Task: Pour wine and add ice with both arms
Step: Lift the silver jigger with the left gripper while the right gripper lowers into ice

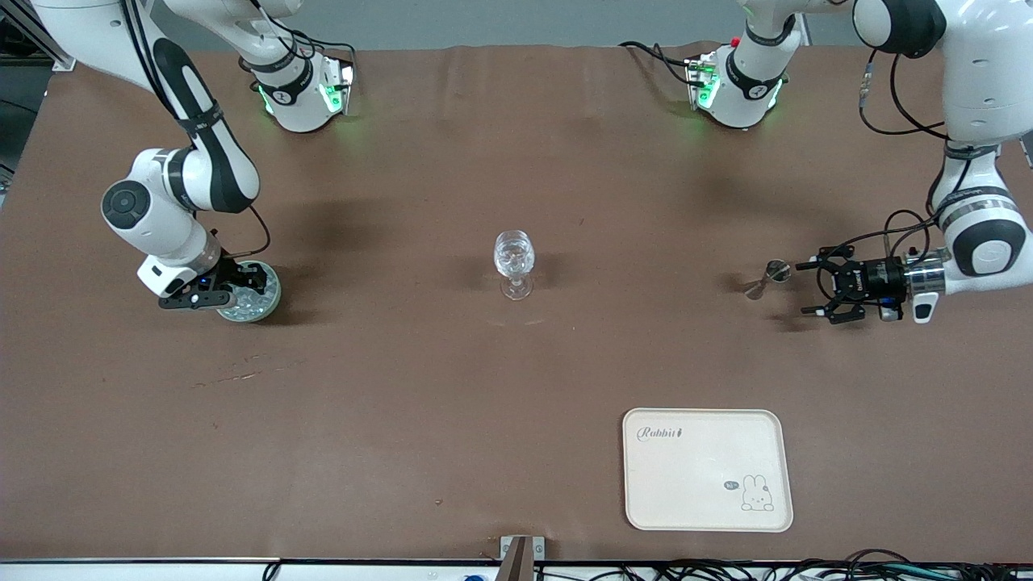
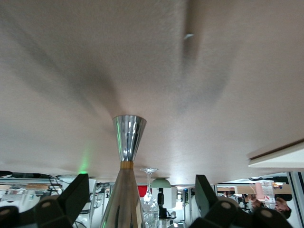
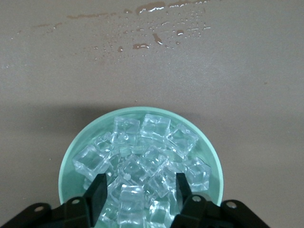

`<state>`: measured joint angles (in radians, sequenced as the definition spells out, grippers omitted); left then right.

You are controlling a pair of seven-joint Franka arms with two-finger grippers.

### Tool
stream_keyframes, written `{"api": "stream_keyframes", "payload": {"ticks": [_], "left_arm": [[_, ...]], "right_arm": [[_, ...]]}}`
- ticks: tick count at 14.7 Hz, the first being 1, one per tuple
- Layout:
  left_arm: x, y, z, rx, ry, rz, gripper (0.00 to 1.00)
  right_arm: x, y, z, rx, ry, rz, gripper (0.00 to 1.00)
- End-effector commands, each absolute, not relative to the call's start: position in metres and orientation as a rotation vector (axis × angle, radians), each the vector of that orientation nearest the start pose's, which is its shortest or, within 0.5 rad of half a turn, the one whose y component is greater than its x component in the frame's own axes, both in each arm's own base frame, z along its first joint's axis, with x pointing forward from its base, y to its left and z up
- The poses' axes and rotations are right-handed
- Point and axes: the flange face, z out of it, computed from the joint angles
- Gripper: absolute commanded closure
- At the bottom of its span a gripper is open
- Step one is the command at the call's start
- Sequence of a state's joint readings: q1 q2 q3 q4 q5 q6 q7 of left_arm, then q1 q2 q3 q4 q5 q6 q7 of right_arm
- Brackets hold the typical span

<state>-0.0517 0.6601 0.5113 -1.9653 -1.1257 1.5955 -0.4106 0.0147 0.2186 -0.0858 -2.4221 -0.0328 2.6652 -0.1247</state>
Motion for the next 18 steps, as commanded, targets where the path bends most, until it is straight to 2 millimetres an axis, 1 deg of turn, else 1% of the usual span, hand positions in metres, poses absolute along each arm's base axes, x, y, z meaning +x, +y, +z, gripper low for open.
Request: {"api": "stream_keyframes", "payload": {"ticks": [1, 3, 5, 6, 8, 10, 11, 14, 15, 17, 18], "left_arm": [[0.504, 0.141, 0.150, 1.606, 1.569, -0.896, 0.04], [0.496, 0.129, 0.146, 1.604, 1.584, -0.881, 0.04], [0.484, 0.127, 0.139, 1.610, 1.581, -0.867, 0.04], [0.480, 0.127, 0.138, 1.604, 1.567, -0.852, 0.04], [0.483, 0.118, 0.139, 1.592, 1.564, -0.846, 0.06], [0.484, 0.117, 0.141, 1.593, 1.560, -0.844, 0.10], [0.481, 0.117, 0.139, 1.584, 1.564, -0.848, 0.11], [0.478, 0.113, 0.136, 1.572, 1.557, -0.847, 0.11], [0.476, 0.112, 0.135, 1.569, 1.559, -0.852, 0.11], [0.476, 0.115, 0.135, 1.562, 1.563, -0.848, 0.12], [0.476, 0.113, 0.135, 1.563, 1.561, -0.848, 0.14]], "right_arm": [[0.495, -0.037, 0.223, -3.176, -0.138, -0.046, 0.40], [0.495, -0.037, 0.223, -3.176, -0.135, -0.051, 0.40], [0.496, -0.037, 0.221, -3.176, -0.129, -0.049, 0.41], [0.497, -0.038, 0.221, -3.177, -0.126, -0.051, 0.41], [0.497, -0.037, 0.221, -3.176, -0.129, -0.051, 0.41], [0.497, -0.037, 0.219, -3.176, -0.129, -0.046, 0.44], [0.496, -0.037, 0.218, -3.176, -0.131, -0.041, 0.46], [0.496, -0.037, 0.216, -3.176, -0.129, -0.037, 0.47], [0.497, -0.037, 0.217, -3.176, -0.129, -0.037, 0.48], [0.497, -0.037, 0.217, -3.176, -0.126, -0.029, 0.56], [0.497, -0.037, 0.217, -3.176, -0.126, -0.029, 0.63]]}}
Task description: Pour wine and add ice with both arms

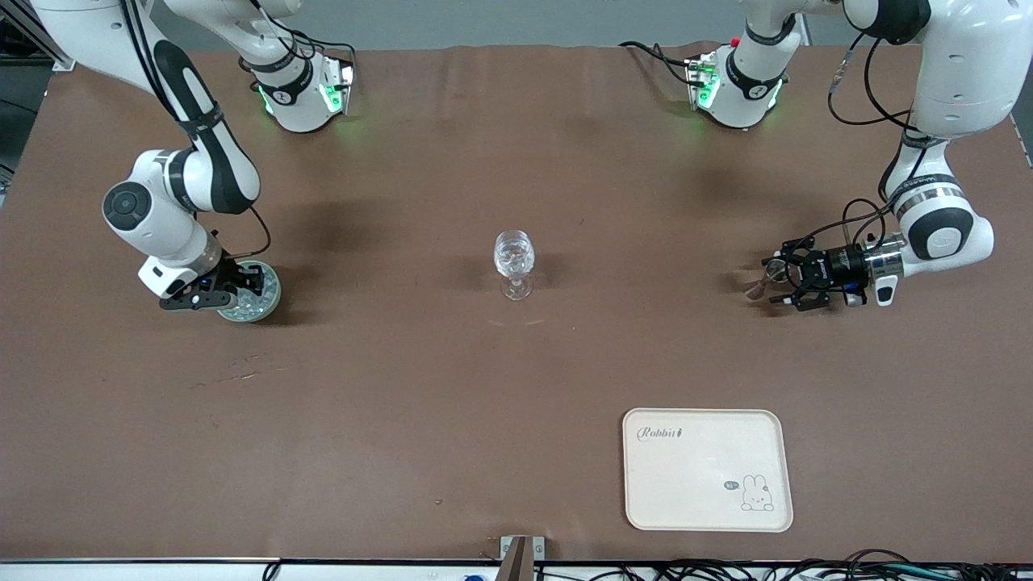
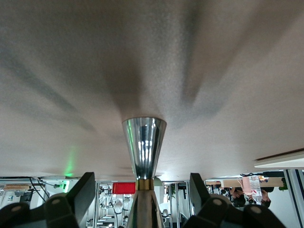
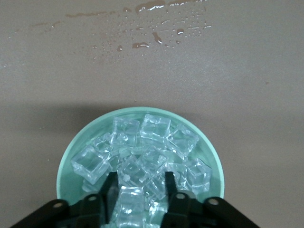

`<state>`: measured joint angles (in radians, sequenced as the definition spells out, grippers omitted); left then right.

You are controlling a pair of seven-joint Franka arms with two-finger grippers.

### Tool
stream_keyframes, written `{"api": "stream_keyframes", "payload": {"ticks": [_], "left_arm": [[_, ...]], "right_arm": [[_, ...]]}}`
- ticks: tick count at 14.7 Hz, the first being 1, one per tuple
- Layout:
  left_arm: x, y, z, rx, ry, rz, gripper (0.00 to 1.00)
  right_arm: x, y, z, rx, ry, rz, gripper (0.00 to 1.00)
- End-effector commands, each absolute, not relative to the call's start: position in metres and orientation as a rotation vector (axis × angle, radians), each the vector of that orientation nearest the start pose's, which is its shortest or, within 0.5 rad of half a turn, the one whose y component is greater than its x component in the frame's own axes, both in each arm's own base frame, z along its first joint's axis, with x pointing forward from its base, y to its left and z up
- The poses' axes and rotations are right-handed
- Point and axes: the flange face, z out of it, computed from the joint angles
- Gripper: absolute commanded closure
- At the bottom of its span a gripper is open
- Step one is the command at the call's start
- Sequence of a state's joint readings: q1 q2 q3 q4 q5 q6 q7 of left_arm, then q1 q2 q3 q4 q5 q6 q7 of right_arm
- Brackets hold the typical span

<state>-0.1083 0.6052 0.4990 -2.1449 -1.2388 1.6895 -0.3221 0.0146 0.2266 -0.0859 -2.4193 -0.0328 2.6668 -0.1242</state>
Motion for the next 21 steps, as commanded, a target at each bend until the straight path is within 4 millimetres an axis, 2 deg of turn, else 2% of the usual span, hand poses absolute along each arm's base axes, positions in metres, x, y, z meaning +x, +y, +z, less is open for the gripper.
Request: {"api": "stream_keyframes", "payload": {"ticks": [1, 3, 7, 10, 11, 12, 14, 15, 16, 17, 18, 19, 21], "left_arm": [[0.476, 0.112, 0.134, 1.555, 1.563, -0.847, 0.14], [0.475, 0.112, 0.134, 1.550, 1.564, -0.847, 0.14], [0.472, 0.110, 0.131, 1.548, 1.562, -0.853, 0.20], [0.473, 0.111, 0.133, 1.543, 1.569, -0.851, 0.27], [0.474, 0.111, 0.134, 1.543, 1.571, -0.852, 0.28], [0.475, 0.112, 0.135, 1.540, 1.572, -0.851, 0.30], [0.476, 0.115, 0.139, 1.516, 1.598, -0.855, 0.35], [0.478, 0.115, 0.140, 1.513, 1.601, -0.858, 0.39], [0.477, 0.115, 0.140, 1.508, 1.608, -0.860, 0.41], [0.478, 0.117, 0.140, 1.506, 1.611, -0.857, 0.45], [0.478, 0.117, 0.140, 1.504, 1.613, -0.859, 0.47], [0.477, 0.118, 0.141, 1.517, 1.593, -0.848, 0.79], [0.476, 0.118, 0.141, 1.529, 1.570, -0.840, 0.87]], "right_arm": [[0.497, -0.037, 0.217, -3.176, -0.124, -0.027, 0.71], [0.499, -0.035, 0.219, -3.176, -0.102, -0.032, 0.87], [0.504, -0.033, 0.224, -3.177, -0.085, -0.052, 0.93], [0.504, -0.033, 0.224, -3.176, -0.082, -0.028, 0.93], [0.507, -0.033, 0.228, -3.175, -0.083, 0.006, 0.91], [0.512, -0.033, 0.233, -3.172, -0.075, 0.054, 0.74], [0.518, -0.034, 0.242, -3.165, -0.068, 0.144, 0.71], [0.517, -0.034, 0.241, -3.164, -0.066, 0.148, 0.57], [0.517, -0.034, 0.241, -3.164, -0.066, 0.148, 0.52], [0.517, -0.034, 0.241, -3.163, -0.066, 0.153, 0.55], [0.517, -0.034, 0.241, -3.164, -0.066, 0.146, 0.54], [0.517, -0.035, 0.240, -3.164, -0.066, 0.144, 0.50], [0.515, -0.035, 0.237, -3.164, -0.062, 0.134, 0.46]]}}
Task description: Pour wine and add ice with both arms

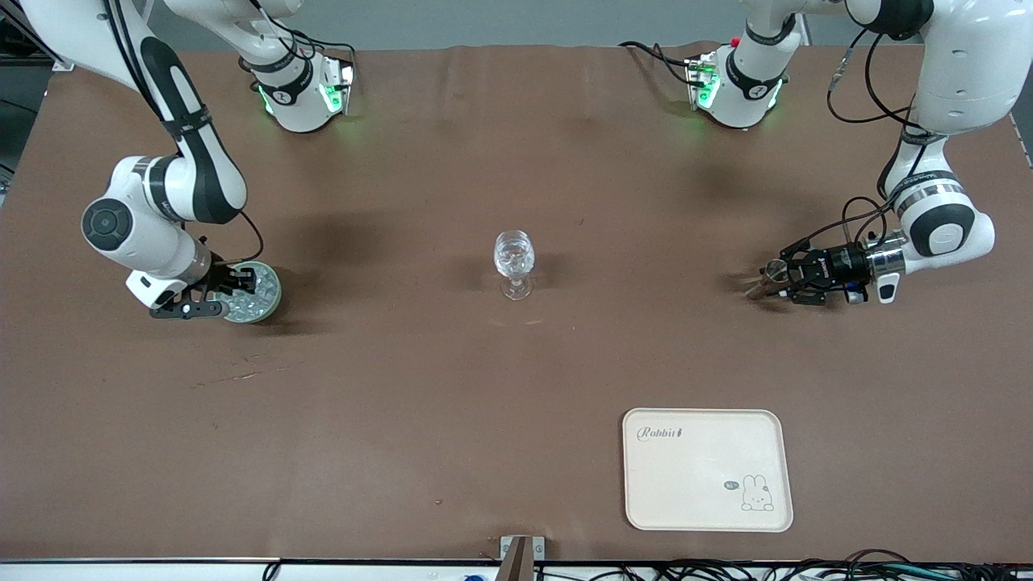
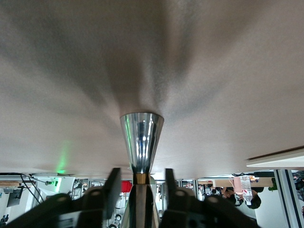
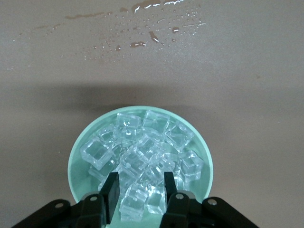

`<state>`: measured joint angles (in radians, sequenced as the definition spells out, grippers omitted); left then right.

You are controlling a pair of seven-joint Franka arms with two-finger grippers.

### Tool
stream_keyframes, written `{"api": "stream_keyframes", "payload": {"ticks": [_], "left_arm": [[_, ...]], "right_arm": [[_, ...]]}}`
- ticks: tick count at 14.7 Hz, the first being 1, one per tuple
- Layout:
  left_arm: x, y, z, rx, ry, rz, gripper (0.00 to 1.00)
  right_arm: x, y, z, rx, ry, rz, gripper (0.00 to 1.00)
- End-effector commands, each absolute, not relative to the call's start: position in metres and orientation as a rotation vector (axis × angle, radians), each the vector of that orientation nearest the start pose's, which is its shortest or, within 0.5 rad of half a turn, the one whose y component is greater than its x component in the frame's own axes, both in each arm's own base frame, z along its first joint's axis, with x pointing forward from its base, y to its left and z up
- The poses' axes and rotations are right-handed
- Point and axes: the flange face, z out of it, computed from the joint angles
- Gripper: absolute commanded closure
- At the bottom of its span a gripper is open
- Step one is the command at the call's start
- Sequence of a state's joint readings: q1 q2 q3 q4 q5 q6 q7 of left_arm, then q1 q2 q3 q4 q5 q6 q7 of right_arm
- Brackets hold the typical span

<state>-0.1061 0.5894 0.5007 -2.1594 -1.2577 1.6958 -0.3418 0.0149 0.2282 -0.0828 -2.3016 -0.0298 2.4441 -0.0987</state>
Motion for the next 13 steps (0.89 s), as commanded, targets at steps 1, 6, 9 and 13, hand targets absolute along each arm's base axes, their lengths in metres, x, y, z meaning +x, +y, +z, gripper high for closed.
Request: {"api": "stream_keyframes", "payload": {"ticks": [1, 6, 9, 13], "left_arm": [[0.476, 0.118, 0.141, 1.530, 1.569, -0.837, 0.89], [0.473, 0.128, 0.143, 1.497, 1.571, -0.841, 0.92], [0.481, 0.124, 0.160, 1.502, 1.543, -0.837, 0.99], [0.500, 0.113, 0.187, 1.486, 1.504, -0.883, 0.99]], "right_arm": [[0.514, -0.035, 0.235, -3.163, -0.062, 0.143, 0.46], [0.508, -0.035, 0.220, -3.164, -0.064, 0.136, 0.45], [0.507, -0.036, 0.217, -3.164, -0.066, 0.156, 0.46], [0.505, -0.035, 0.216, -3.160, -0.061, 0.182, 0.58]]}}
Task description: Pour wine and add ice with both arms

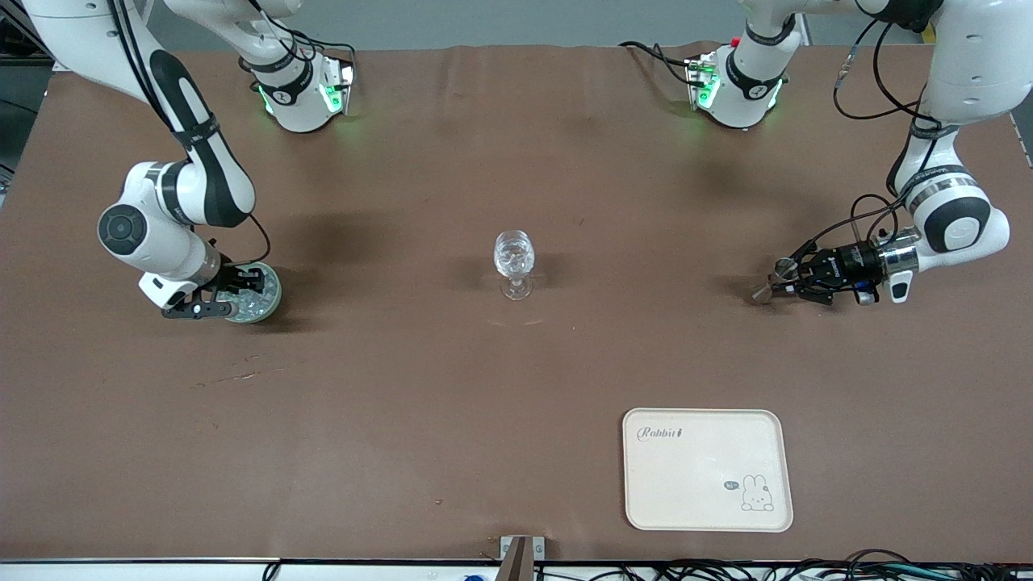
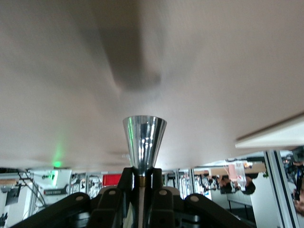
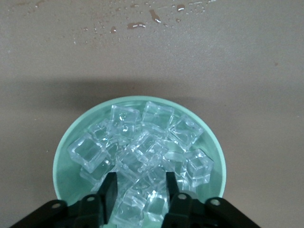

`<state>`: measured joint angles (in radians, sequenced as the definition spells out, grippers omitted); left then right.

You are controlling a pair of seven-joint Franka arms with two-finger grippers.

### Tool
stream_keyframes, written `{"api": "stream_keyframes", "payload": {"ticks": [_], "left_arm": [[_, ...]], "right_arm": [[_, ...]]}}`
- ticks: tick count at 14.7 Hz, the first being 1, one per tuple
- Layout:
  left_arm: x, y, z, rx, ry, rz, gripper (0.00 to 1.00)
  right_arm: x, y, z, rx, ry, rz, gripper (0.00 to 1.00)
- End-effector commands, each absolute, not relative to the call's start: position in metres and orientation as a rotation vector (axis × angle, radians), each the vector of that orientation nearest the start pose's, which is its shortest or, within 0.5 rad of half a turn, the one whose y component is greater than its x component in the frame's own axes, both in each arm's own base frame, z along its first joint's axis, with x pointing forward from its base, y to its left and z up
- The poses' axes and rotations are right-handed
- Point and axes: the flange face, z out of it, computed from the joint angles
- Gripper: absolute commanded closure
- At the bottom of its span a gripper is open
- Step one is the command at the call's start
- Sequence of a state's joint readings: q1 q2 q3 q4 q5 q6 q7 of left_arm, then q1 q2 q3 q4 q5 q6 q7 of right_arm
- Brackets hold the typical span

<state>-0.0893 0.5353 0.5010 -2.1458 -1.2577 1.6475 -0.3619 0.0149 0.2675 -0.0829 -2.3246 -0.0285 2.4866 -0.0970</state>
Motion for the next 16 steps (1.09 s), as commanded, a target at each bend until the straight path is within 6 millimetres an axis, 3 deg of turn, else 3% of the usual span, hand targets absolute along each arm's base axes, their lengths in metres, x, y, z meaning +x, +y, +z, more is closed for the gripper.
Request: {"api": "stream_keyframes", "payload": {"ticks": [1, 3, 5, 8, 10, 13, 15, 16], "left_arm": [[0.507, 0.109, 0.197, 1.483, 1.492, -0.888, 0.99], [0.527, 0.088, 0.222, 1.473, 1.483, -0.925, 0.99], [0.547, 0.049, 0.253, 1.474, 1.466, -0.982, 0.99], [0.556, 0.007, 0.293, 1.496, 1.411, -1.017, 0.99], [0.556, -0.023, 0.308, 1.558, 1.353, -1.036, 0.99], [0.559, -0.088, 0.323, 1.637, 1.394, -1.021, 0.99], [0.561, -0.126, 0.330, 1.642, 1.455, -1.022, 0.99], [0.559, -0.145, 0.335, 1.657, 1.463, -1.010, 0.99]], "right_arm": [[0.504, -0.035, 0.216, -3.160, -0.063, 0.197, 0.58], [0.504, -0.036, 0.216, -3.159, -0.058, 0.202, 0.58], [0.504, -0.036, 0.215, -3.158, -0.056, 0.204, 0.58], [0.504, -0.036, 0.216, -3.157, -0.053, 0.218, 0.82], [0.506, -0.036, 0.218, -3.159, -0.038, 0.211, 0.88], [0.517, -0.034, 0.231, -3.156, -0.017, 0.259, 0.91], [0.526, -0.033, 0.243, -3.151, -0.001, 0.302, 0.90], [0.527, -0.033, 0.245, -3.150, -0.001, 0.314, 0.86]]}}
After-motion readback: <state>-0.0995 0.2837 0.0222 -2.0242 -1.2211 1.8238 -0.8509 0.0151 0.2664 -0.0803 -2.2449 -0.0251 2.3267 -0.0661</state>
